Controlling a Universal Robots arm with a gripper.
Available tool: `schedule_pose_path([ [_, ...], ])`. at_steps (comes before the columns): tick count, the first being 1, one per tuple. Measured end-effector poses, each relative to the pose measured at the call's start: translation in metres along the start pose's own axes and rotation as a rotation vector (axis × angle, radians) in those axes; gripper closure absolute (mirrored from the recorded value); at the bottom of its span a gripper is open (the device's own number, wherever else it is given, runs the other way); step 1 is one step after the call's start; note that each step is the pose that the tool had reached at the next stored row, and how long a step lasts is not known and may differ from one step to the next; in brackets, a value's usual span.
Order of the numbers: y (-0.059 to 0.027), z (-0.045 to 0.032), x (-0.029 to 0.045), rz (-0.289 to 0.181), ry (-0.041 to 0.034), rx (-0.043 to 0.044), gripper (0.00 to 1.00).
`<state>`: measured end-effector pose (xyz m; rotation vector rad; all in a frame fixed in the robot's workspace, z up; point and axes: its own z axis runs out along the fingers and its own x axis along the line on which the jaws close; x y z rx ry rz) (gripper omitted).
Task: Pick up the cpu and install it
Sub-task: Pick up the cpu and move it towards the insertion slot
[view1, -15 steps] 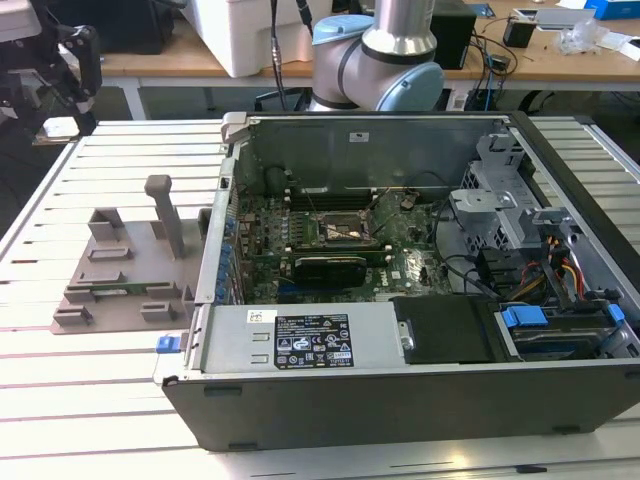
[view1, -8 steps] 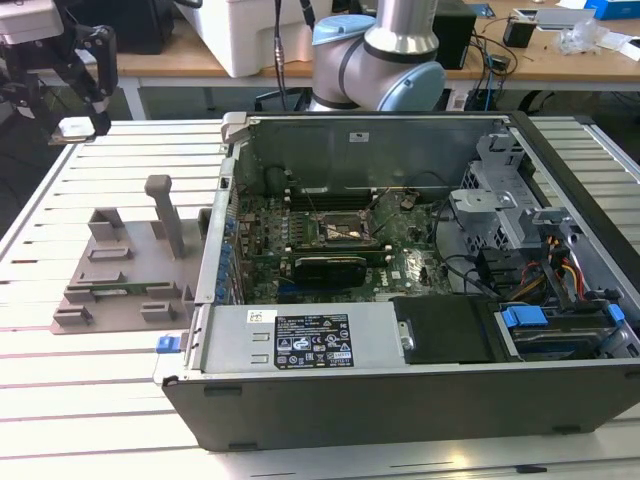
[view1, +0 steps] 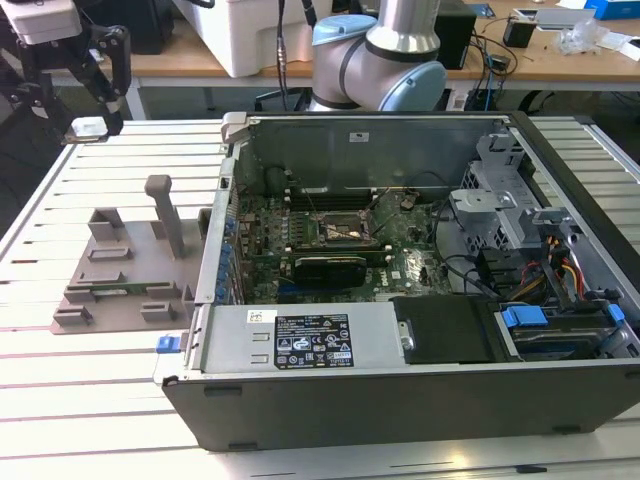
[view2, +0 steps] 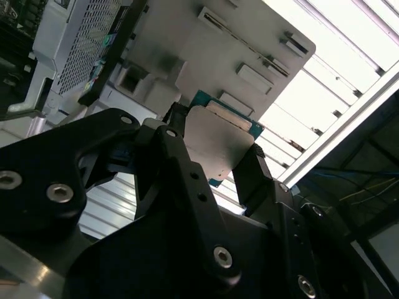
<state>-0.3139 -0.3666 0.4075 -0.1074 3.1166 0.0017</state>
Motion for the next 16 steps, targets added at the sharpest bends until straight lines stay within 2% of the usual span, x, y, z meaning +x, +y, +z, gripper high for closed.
schedule_pose_path([
  [3,-0.0009,0.0005,-0.0141,0.0,0.0,0.0001,0.45],
  [5,-0.0014,0.001,-0.0209,0.0,0.0002,0.0006,0.45],
  [11,-0.0025,0.003,-0.0379,0.0,0.0003,0.0009,0.45],
  [13,-0.0032,0.0046,-0.047,0.0,0.0004,0.0011,0.45],
  [16,-0.0037,0.0058,-0.0542,0.0,0.0003,0.0012,0.45],
])
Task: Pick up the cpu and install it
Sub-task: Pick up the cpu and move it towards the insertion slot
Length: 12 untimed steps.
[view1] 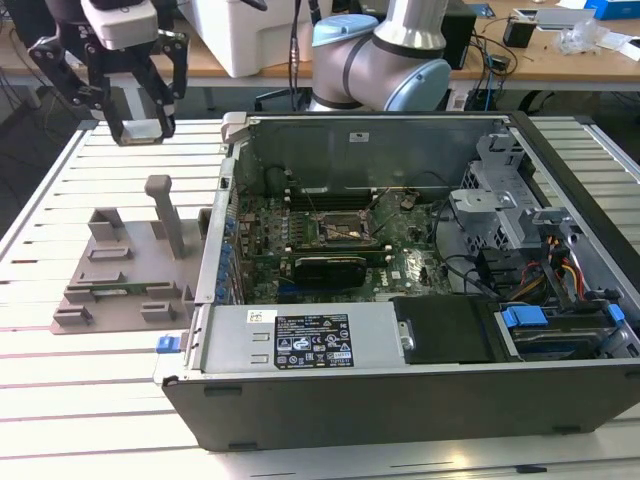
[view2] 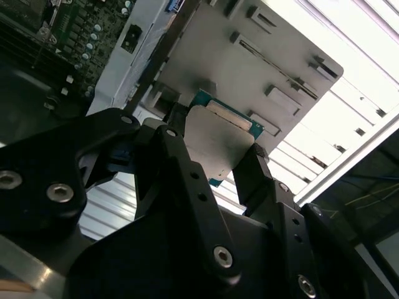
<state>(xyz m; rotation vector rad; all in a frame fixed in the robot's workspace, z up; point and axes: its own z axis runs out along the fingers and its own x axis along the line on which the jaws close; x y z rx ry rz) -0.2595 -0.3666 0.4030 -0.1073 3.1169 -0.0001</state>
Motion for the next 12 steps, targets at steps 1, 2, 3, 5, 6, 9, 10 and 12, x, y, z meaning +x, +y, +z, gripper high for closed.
schedule_pose_path([
  [1,-0.0003,0.0006,-0.0043,0.0,0.0001,0.0001,0.45],
  [2,-0.0006,0.0013,-0.0086,0.0,0.0001,0.0002,0.45],
  [3,-0.0009,0.0019,-0.0126,0.0,0.0002,0.0004,0.45],
  [5,-0.0013,0.0028,-0.0184,0.0,0.0,0.0003,0.45],
  [6,-0.0015,0.0033,-0.0222,0.0,0.0001,0.0004,0.45],
  [9,-0.002,0.0044,-0.0298,0.0,0.0001,0.0004,0.45],
  [10,-0.0024,0.0051,-0.034,0.0,0.0001,0.0004,0.45],
  [12,-0.0028,0.006,-0.0397,0.0,0.0001,0.0004,0.45],
])
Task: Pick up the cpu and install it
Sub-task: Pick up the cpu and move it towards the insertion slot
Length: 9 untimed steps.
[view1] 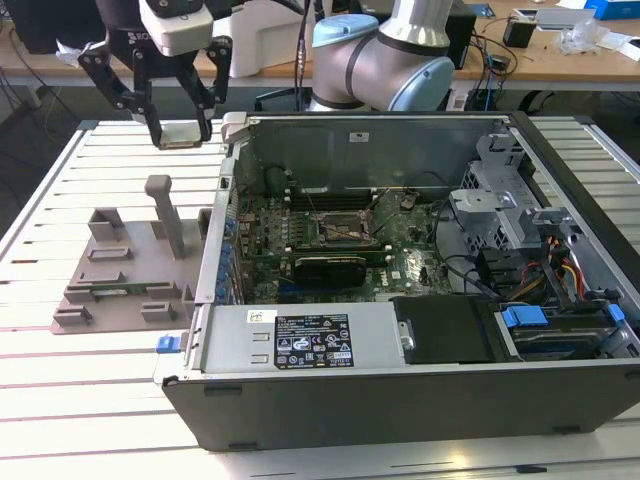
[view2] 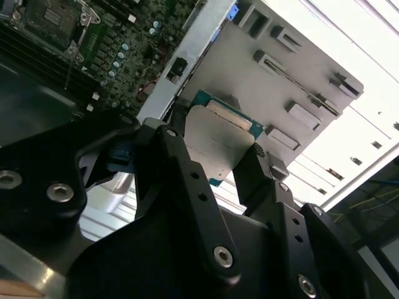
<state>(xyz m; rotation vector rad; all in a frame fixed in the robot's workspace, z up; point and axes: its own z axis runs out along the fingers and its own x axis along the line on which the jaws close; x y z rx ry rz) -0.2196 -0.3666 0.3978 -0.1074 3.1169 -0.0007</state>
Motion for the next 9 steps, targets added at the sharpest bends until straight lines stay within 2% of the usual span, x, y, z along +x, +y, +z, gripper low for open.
schedule_pose_path([
  [5,-0.0008,0.0033,-0.0129,0.0,0.0002,0.0005,0.45],
  [9,-0.0012,0.0062,-0.0195,0.0,0.0001,0.0008,0.45],
])
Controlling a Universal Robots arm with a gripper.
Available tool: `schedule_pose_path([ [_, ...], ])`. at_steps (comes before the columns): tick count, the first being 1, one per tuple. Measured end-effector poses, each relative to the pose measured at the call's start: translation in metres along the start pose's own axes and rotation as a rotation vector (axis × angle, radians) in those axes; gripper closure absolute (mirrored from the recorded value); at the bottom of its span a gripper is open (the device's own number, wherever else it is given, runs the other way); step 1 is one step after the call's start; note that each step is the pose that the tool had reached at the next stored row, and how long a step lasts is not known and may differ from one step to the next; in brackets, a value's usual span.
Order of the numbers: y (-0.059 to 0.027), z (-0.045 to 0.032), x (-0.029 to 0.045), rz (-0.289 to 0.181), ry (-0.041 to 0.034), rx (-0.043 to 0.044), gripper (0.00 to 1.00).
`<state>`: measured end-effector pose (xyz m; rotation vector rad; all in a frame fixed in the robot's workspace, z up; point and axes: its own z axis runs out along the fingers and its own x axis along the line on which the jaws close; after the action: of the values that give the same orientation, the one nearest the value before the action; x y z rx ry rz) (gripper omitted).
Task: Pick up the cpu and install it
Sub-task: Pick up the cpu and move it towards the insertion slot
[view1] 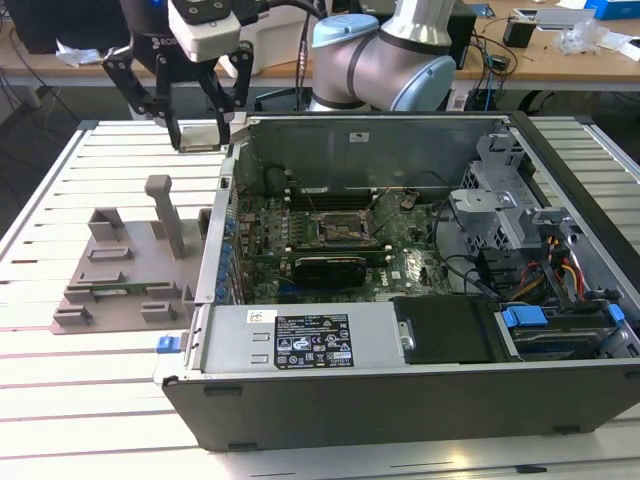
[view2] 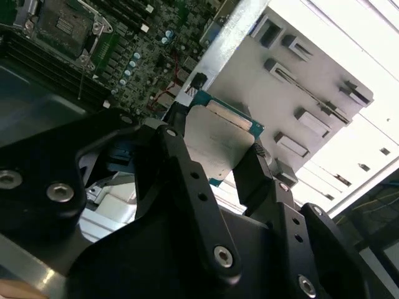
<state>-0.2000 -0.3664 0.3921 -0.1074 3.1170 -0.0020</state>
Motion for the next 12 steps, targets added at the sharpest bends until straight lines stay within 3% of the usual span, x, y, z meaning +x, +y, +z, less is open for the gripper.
schedule_pose_path([
  [7,-0.0006,0.0088,-0.0169,0.0,0.0004,0.001,0.45],
  [12,-0.0014,0.0164,-0.0376,0.0,0.0012,0.001,0.45],
])
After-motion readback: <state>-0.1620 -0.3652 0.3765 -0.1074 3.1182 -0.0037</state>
